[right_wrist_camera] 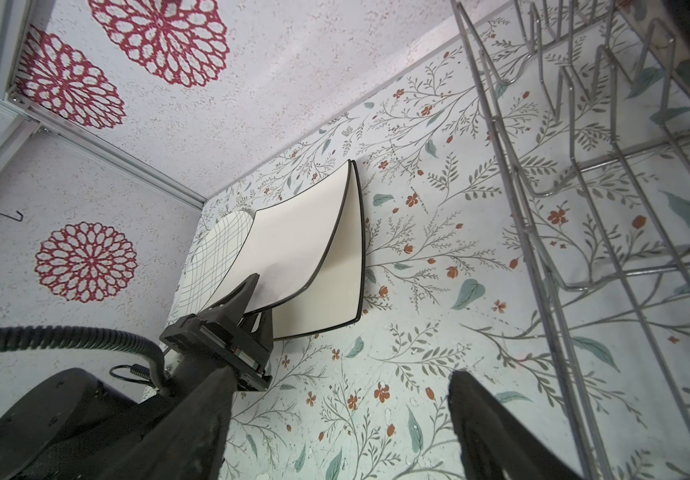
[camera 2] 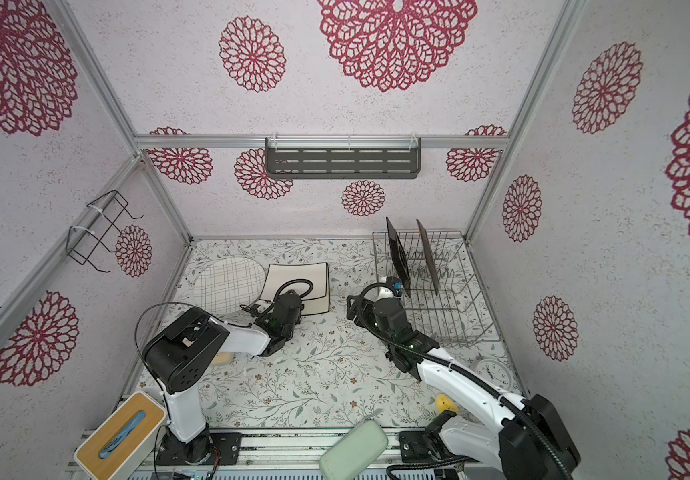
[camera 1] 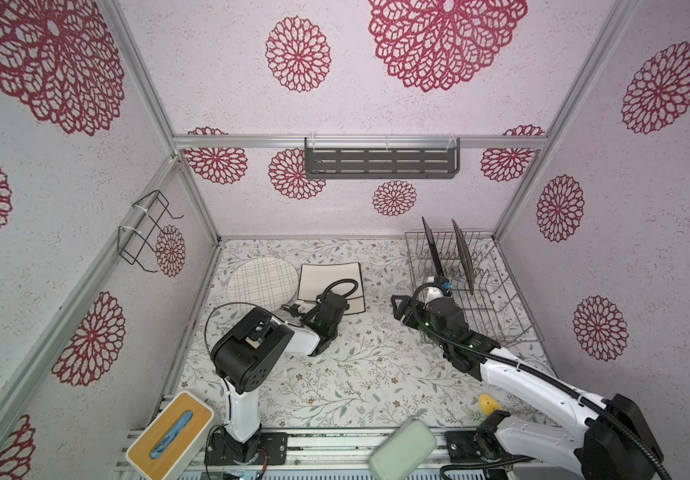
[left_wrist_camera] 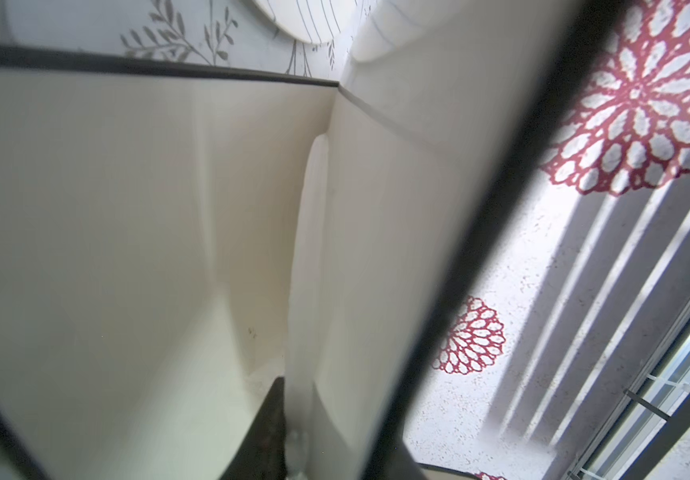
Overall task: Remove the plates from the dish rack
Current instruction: 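Lower the plate onto the first white square plate with the left gripper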
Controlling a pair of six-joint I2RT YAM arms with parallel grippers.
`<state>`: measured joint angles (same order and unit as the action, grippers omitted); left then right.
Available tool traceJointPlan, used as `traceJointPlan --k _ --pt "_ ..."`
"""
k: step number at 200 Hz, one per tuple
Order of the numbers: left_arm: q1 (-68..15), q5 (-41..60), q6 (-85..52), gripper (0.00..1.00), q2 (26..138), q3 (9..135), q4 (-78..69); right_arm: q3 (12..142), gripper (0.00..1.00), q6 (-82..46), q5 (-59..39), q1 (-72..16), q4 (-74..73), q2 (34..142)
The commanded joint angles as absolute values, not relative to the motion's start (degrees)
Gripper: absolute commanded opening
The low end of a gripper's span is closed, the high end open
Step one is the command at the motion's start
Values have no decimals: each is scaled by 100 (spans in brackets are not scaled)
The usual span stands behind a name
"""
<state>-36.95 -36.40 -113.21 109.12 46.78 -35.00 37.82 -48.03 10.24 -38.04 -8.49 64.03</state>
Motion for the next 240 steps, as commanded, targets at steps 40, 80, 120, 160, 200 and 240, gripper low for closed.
traceJointPlan --k 40,80,120,160,200,240 --pt "-3657 -3688 -11436 49 10601 4939 -3179 4025 84 -4759 1090 -3797 -748 6141" --pt "-3656 -3578 -11529 59 10626 5025 -3006 4034 84 -4747 1115 -3795 -712 6087" --pt "-3647 -3471 -11606 69 10560 5162 -2529 4025 84 -4758 1133 -3797 -668 6030" --pt "-3639 -3371 -11668 75 10552 5263 -2272 4025 84 -4756 1160 -3796 -642 5987" --pt "-3621 -3222 -11820 80 10542 5412 -1785 4020 84 -4761 1162 -3797 -617 5957" --pt "-3577 -3055 -11922 83 10565 5547 -1386 4017 84 -4763 1185 -3794 -606 5936"
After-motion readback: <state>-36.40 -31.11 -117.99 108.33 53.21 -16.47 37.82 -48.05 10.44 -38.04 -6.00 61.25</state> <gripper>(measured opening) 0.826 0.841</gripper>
